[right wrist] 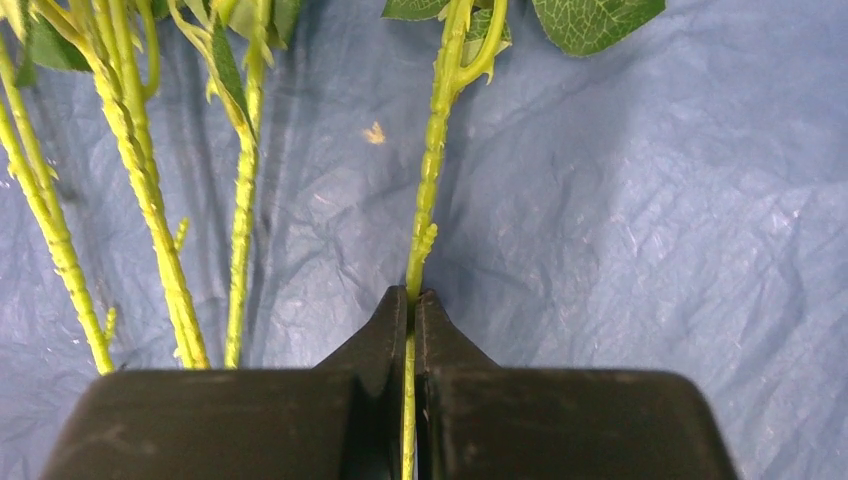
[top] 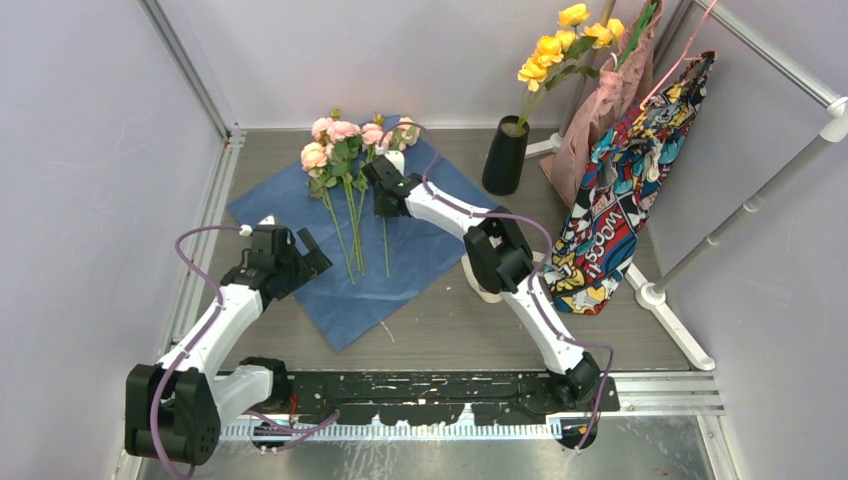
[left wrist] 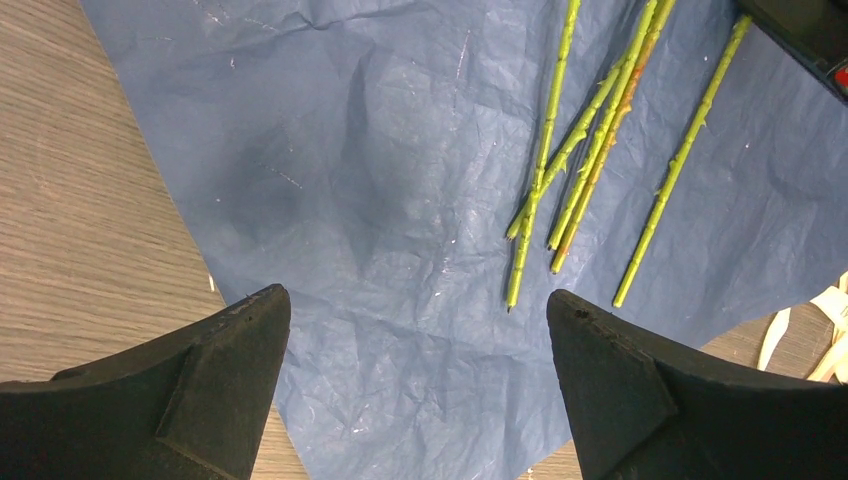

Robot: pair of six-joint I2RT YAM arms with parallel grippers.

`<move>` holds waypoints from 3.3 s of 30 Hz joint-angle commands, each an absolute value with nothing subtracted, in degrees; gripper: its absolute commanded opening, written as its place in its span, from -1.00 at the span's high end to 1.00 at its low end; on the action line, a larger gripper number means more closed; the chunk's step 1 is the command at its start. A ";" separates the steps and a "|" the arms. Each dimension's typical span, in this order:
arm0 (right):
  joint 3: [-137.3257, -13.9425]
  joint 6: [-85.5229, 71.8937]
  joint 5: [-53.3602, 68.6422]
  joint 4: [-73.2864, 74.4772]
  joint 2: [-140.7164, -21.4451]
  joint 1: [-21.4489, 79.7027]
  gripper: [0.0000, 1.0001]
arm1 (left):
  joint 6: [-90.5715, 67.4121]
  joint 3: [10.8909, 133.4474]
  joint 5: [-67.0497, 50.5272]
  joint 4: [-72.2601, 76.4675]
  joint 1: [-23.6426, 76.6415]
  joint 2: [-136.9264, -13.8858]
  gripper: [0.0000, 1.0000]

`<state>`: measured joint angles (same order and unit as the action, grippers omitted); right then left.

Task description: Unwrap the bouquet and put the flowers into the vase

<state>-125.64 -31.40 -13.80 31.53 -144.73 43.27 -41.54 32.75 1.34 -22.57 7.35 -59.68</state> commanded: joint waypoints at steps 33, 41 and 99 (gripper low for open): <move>-89.04 -25.31 -25.12 22.32 -99.60 62.32 0.99 | -58.23 30.23 -30.67 13.78 6.97 -52.64 -0.84; -87.78 -25.24 -24.34 21.48 -96.48 63.83 0.99 | -59.73 25.46 -30.76 18.14 7.03 -54.78 -0.78; -86.86 -23.88 -29.57 20.32 -91.47 64.17 0.25 | -52.64 24.35 -36.47 28.08 9.63 -57.75 1.00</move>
<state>-85.27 -25.47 -25.58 23.55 -96.09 64.03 -58.63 24.32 -37.58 27.77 9.04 -61.47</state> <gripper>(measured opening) 0.368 0.020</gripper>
